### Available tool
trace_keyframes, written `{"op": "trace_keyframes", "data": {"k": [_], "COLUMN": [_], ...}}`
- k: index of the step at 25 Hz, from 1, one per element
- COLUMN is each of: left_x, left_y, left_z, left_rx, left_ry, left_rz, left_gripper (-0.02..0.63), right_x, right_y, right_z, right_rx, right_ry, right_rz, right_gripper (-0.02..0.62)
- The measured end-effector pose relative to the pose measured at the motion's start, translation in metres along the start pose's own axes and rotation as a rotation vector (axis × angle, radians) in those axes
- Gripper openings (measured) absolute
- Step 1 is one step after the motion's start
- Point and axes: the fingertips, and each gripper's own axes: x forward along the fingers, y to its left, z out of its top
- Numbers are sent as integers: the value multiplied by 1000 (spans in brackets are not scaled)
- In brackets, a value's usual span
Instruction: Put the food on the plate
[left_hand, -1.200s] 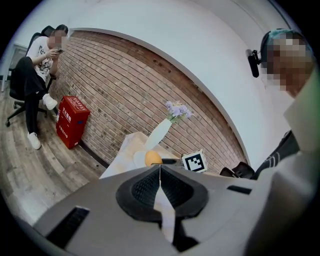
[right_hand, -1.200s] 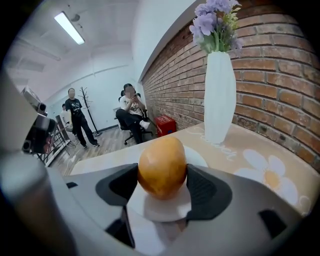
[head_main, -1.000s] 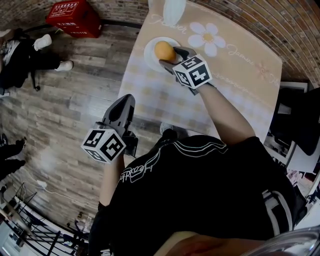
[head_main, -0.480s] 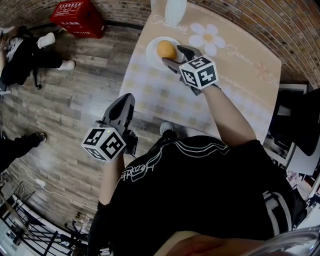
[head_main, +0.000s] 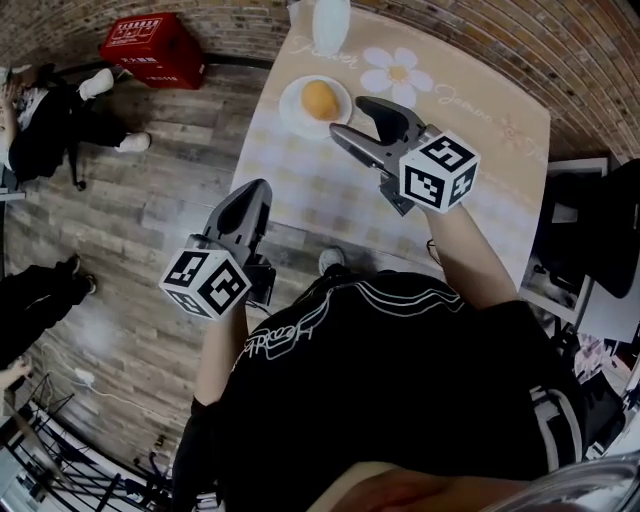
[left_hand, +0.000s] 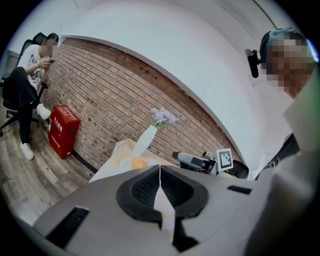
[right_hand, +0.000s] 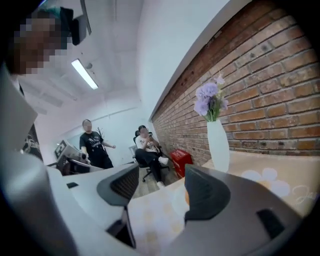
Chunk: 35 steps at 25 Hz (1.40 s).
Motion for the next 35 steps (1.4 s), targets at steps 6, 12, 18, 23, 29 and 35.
{"op": "trace_keyframes", "data": {"k": [6,12,18,23,29,35], "left_x": [-1,-4,-5,-1,-1,4], "left_y": [-40,-75,-92,-97,-99,-99], "left_z": [12,19,24,24,25,24], "left_rx": [73,131,159,181,193,206], "left_ry": [-17,-15,-14,-12,-14,2], "left_rz": [-55,-110,-138,-147,-150,-159], "left_gripper": [8,8,8,6,8,8], "right_x": [-53,-94,-102,-99,-102,-100], "right_y": [39,64,66,68,65,64], "right_z": [28,39,23,15,15,15], "right_rx": [12,27,62,20,13,18], "right_ry": [-153,-236,-168,-122,-124,-133], "right_rz": [80,139,131,114,106,92], "right_gripper": [109,-2,-3,-3,-3,-3]}}
